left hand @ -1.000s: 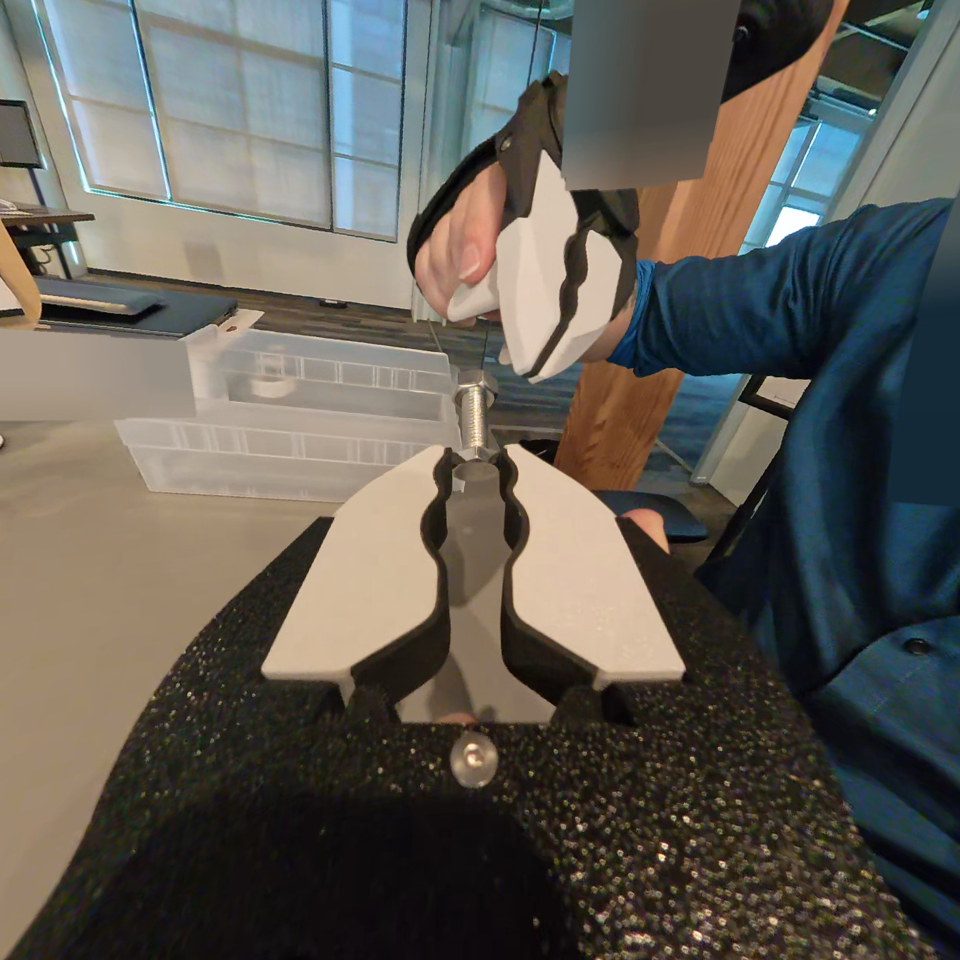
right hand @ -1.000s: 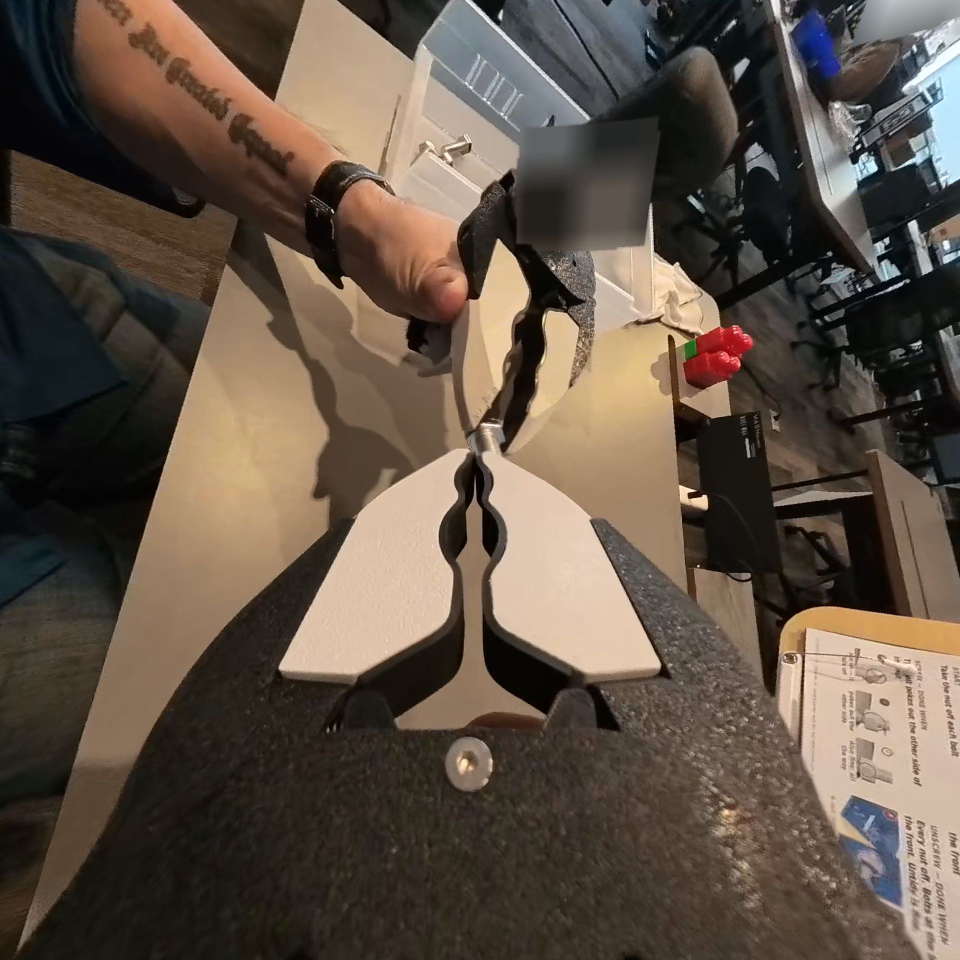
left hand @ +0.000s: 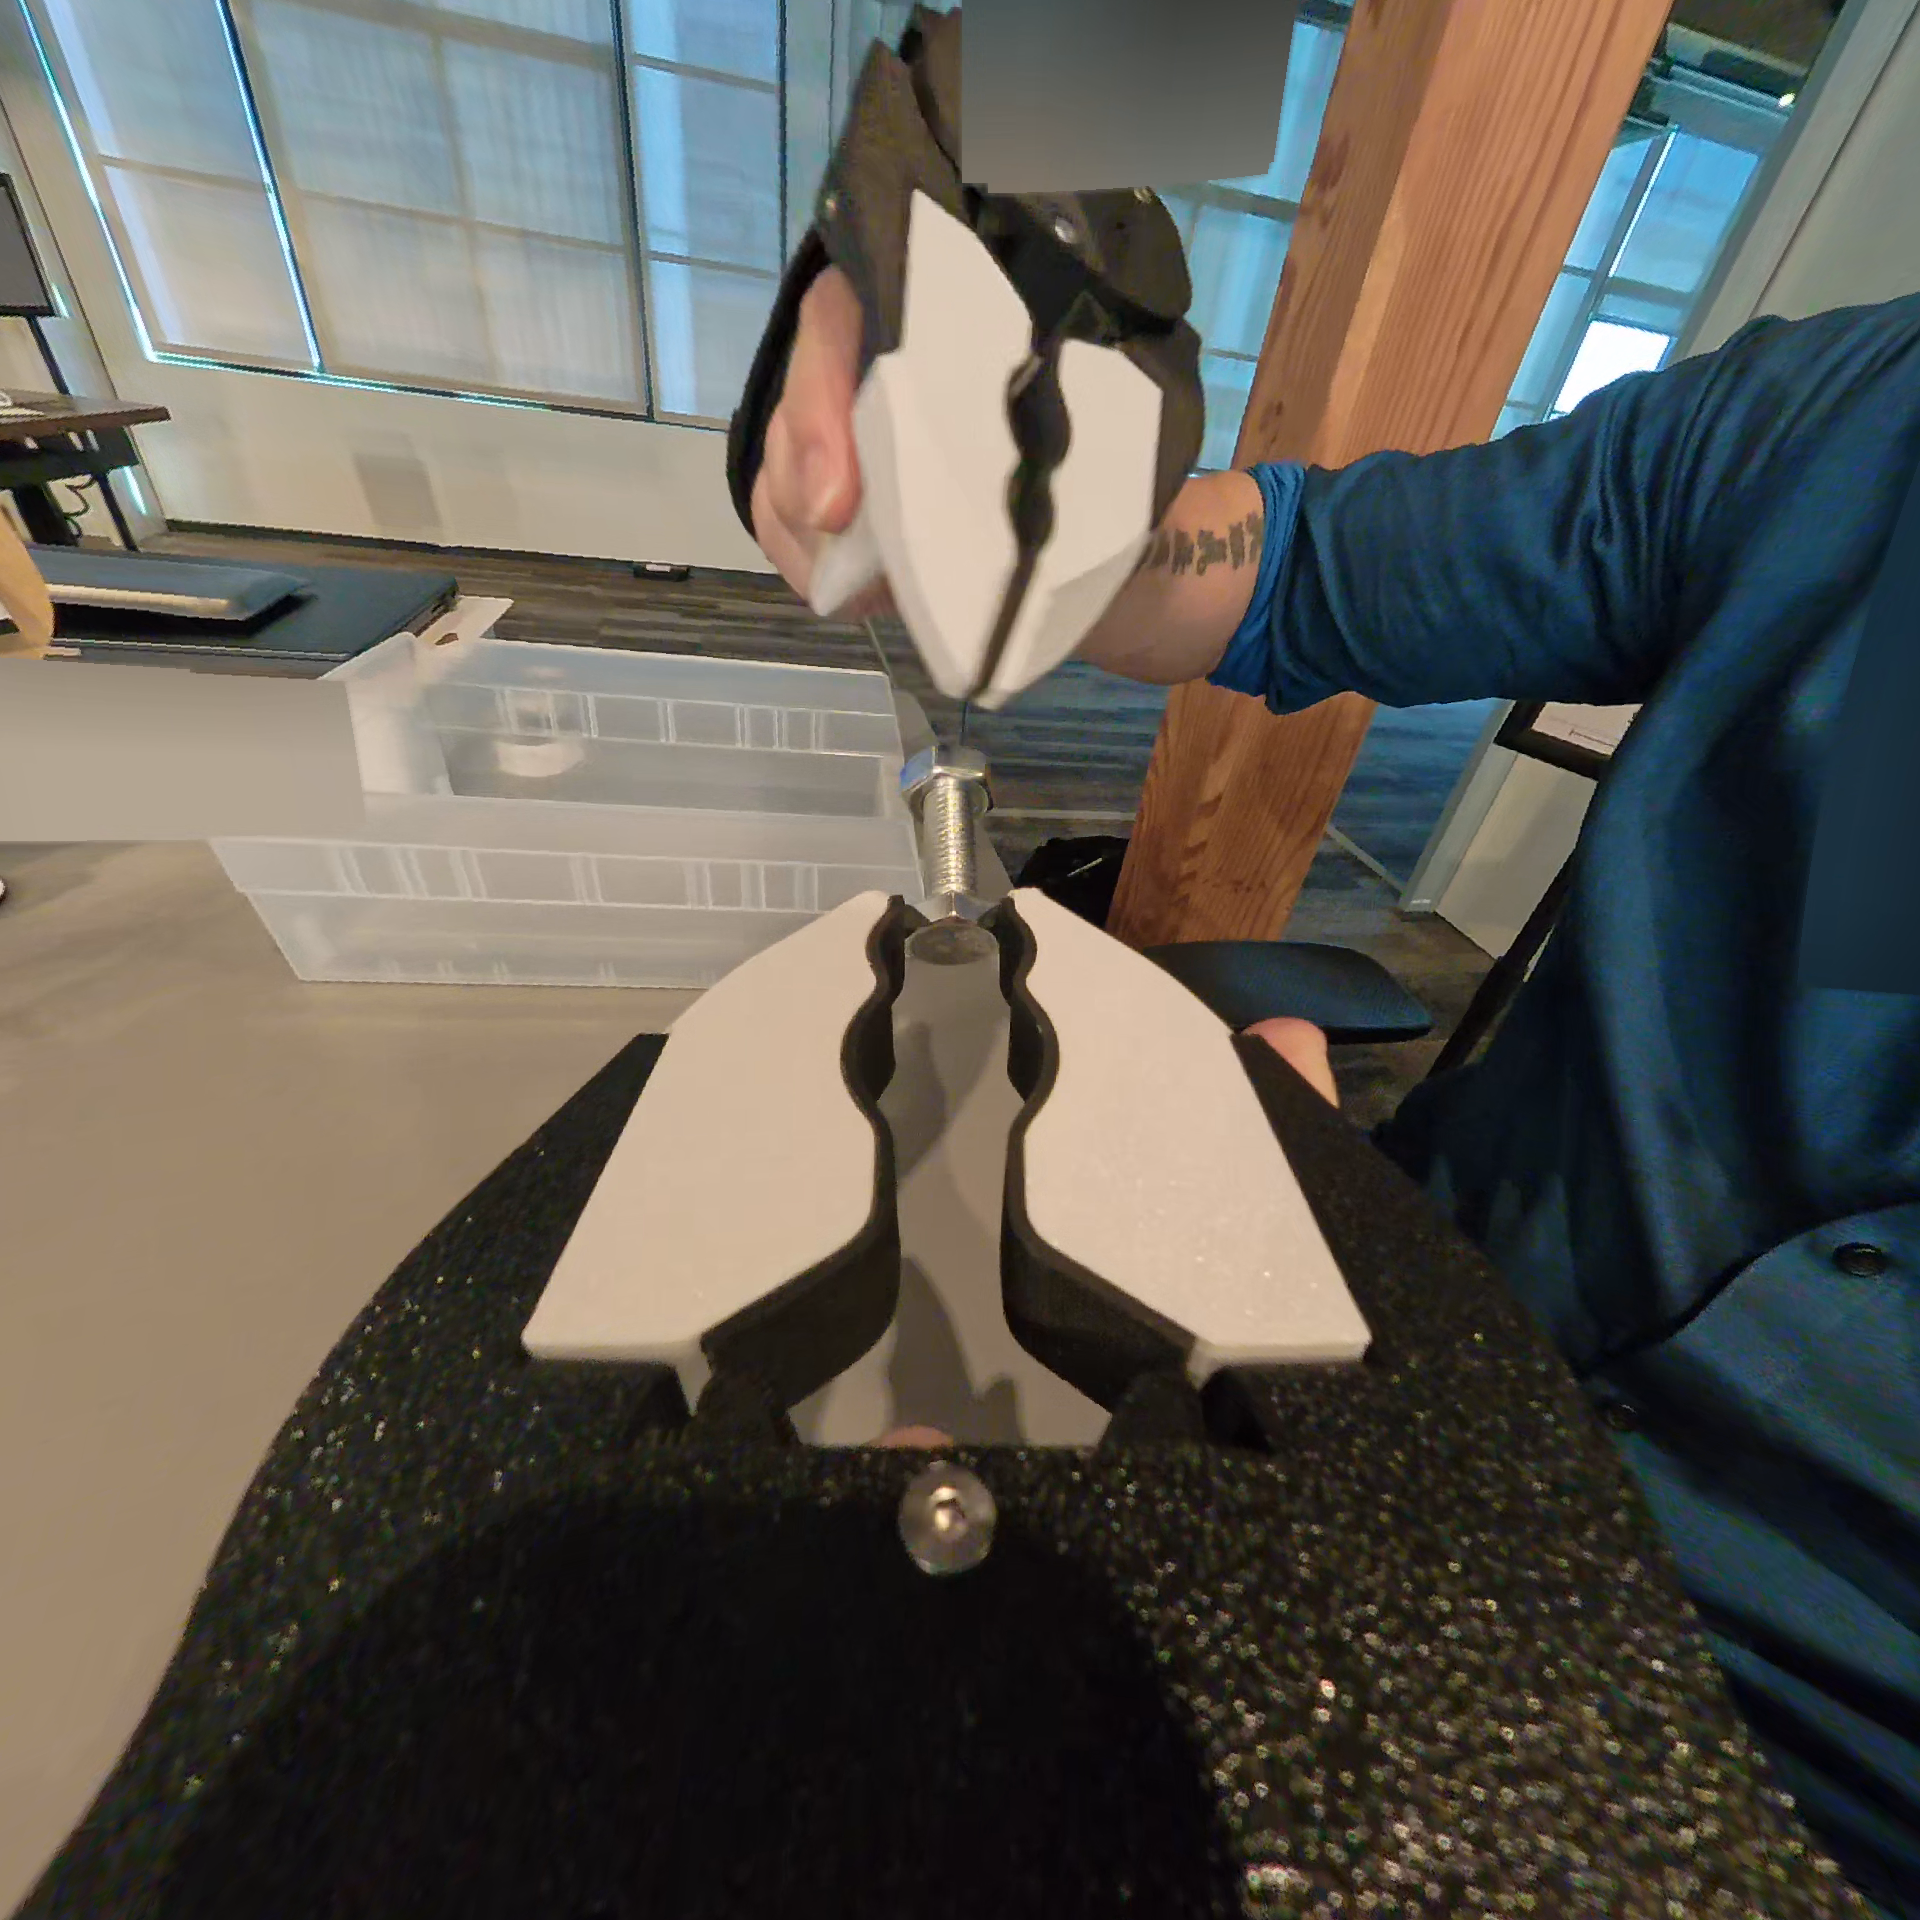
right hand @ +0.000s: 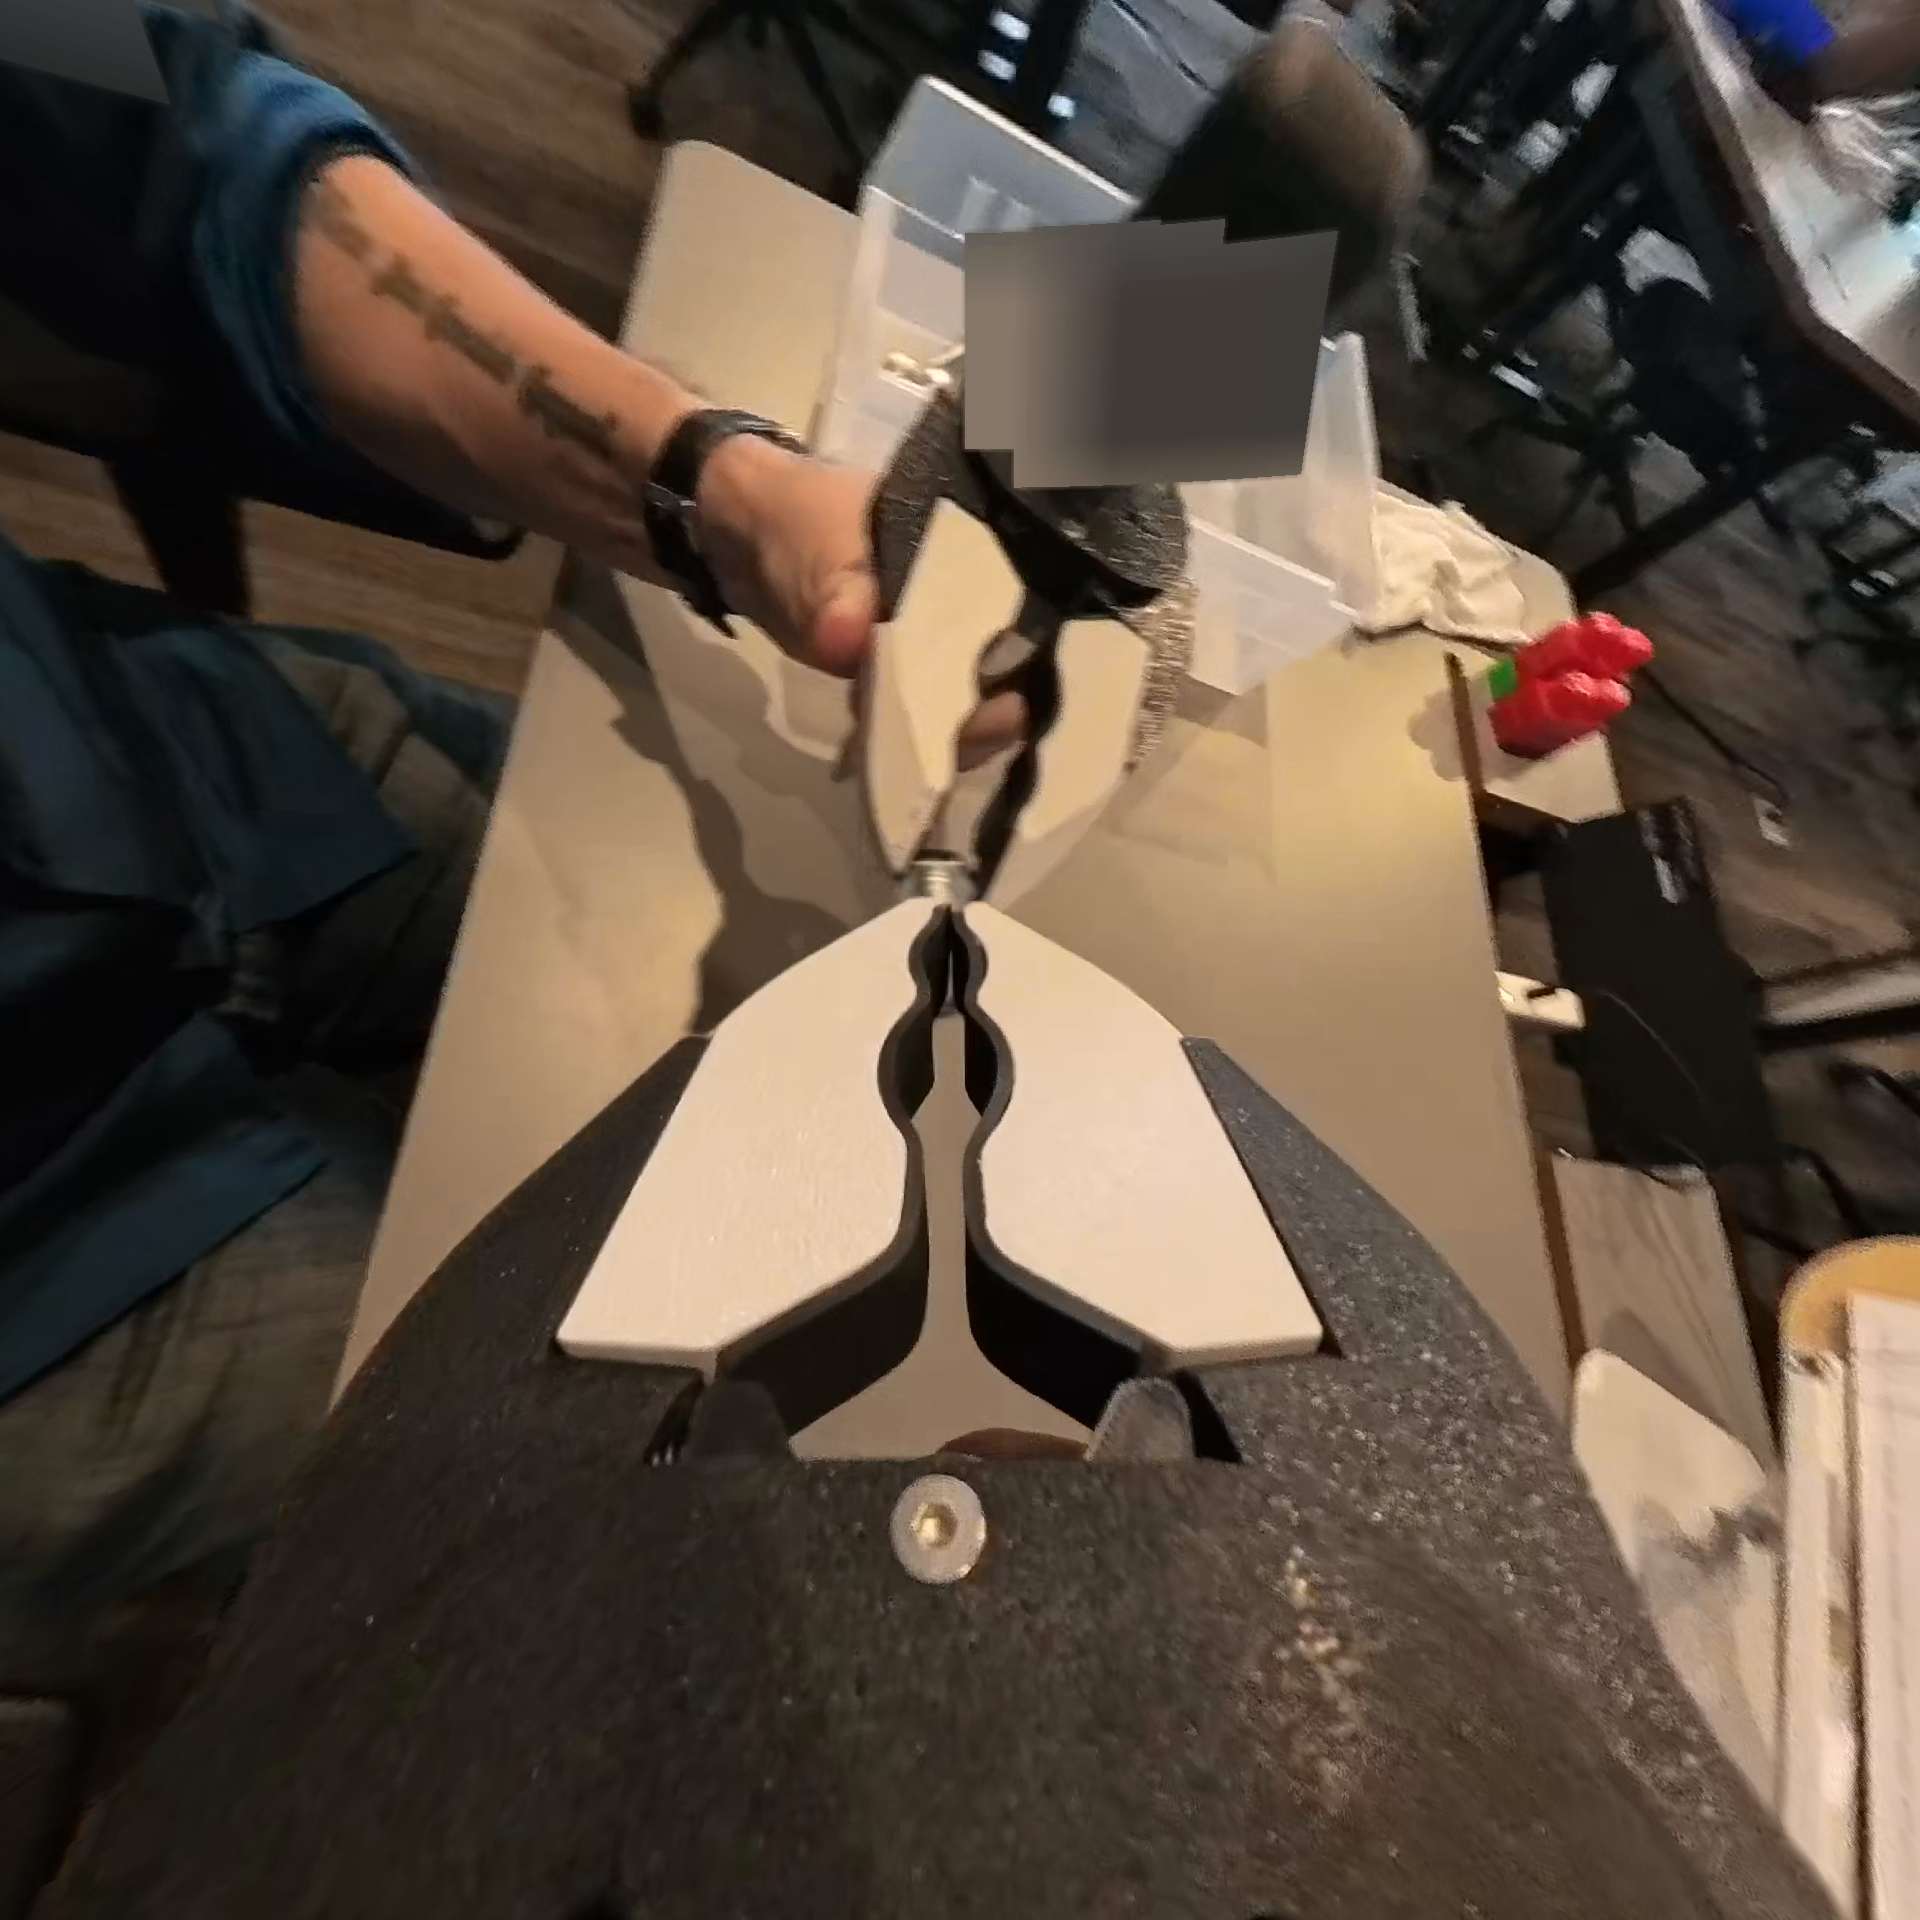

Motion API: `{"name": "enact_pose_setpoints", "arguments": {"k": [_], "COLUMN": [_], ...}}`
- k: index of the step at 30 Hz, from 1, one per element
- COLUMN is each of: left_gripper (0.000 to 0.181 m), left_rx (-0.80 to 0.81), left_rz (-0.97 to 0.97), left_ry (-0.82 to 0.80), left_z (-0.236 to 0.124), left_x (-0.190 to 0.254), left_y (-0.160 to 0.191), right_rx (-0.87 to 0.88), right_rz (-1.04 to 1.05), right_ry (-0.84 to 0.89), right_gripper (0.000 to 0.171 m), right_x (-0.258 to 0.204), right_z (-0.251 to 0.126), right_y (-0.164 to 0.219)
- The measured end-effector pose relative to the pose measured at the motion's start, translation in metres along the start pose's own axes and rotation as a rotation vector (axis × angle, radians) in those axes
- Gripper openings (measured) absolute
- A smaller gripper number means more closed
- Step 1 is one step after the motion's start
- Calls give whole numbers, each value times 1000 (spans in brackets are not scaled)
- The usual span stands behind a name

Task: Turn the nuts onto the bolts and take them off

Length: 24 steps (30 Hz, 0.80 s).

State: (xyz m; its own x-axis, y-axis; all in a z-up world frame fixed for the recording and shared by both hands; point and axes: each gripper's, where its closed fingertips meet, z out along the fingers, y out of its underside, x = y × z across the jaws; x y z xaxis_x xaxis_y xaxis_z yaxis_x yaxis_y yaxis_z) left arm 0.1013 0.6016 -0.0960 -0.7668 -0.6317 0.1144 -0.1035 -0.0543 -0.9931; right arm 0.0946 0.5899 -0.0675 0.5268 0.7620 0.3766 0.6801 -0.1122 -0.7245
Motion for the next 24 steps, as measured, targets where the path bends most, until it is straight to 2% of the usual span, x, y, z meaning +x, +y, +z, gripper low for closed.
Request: {"name": "enact_pose_setpoints", "arguments": {"k": [3,7,10,14,16,17,19,22,24], "left_gripper": [16,16,16,16,16,16,16,16,16], "left_rx": [4,4,-15,10,20,28,40,55,86], "left_rz": [-3,1,5,-10,-22,-29,-46,-80,-115], "left_ry": [0,13,-2,1,6,11,27,56,90], "left_z": [-1,1,2,-2,-3,-4,-4,-5,-5], "left_x": [-1,2,0,-2,-3,-3,-3,-2,-1], "left_y": [0,0,2,0,-1,-1,-2,-2,-4], "right_rx": [-59,-104,-67,0,11,6,3,-7,-40], "right_rz": [-24,54,99,12,-19,-35,-80,-230,-354], "right_ry": [-51,76,77,-7,11,4,-8,-8,29], "right_gripper": [0,0,0,0,20,22,21,3,0], "right_x": [-10,16,22,2,0,-3,-8,-18,-21], "right_z": [5,6,2,0,1,1,0,1,5], "right_y": [9,20,19,7,5,6,6,8,11]}}
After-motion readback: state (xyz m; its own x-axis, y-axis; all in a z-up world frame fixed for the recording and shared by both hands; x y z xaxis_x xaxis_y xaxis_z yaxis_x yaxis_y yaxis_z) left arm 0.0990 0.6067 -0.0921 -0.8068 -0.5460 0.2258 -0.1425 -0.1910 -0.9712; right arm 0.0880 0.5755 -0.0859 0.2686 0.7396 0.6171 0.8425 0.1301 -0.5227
